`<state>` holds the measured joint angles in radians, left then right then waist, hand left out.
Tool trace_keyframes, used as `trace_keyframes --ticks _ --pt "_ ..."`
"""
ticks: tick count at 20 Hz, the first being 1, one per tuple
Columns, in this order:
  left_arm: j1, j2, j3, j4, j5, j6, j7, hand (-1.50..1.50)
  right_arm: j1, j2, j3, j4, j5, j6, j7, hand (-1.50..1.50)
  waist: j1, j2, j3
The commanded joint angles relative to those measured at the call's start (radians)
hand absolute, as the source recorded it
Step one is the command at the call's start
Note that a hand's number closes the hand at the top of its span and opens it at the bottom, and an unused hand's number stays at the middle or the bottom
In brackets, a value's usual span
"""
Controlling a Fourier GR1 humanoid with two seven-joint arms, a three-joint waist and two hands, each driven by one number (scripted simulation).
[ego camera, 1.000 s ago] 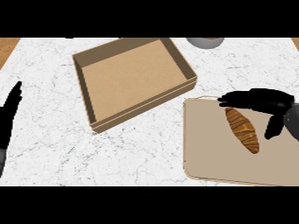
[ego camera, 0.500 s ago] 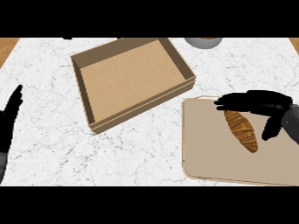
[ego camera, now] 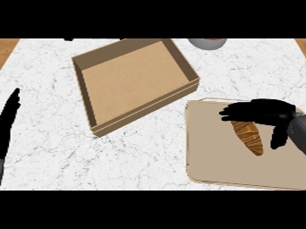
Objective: Pick the croissant from the tray and place it in the cardboard box
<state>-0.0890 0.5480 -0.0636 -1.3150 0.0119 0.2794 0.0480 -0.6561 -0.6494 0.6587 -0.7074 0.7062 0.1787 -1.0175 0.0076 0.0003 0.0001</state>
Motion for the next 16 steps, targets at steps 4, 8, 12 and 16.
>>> trace_keyframes --ticks 4,8,12,16 --pt "0.005 -0.016 0.043 0.001 -0.028 -0.038 -0.010 0.00 0.028 0.047 -0.065 -0.014 0.035 0.059 -0.005 1.50 -0.004 -0.001 0.000" --pt "-0.036 -0.047 0.025 0.003 -0.053 -0.001 0.028 0.00 0.046 0.156 -0.098 0.014 0.039 -0.153 0.017 1.50 -0.004 0.002 0.001" --pt "-0.027 -0.040 0.060 0.066 -0.042 -0.043 -0.040 0.00 0.072 0.131 -0.159 -0.027 0.033 -0.202 -0.002 1.50 -0.010 0.000 0.000" --pt "-0.004 -0.033 0.050 -0.026 -0.047 -0.054 0.025 0.00 -0.019 0.156 -0.238 -0.016 0.001 -0.173 0.031 1.50 0.002 -0.001 0.000"
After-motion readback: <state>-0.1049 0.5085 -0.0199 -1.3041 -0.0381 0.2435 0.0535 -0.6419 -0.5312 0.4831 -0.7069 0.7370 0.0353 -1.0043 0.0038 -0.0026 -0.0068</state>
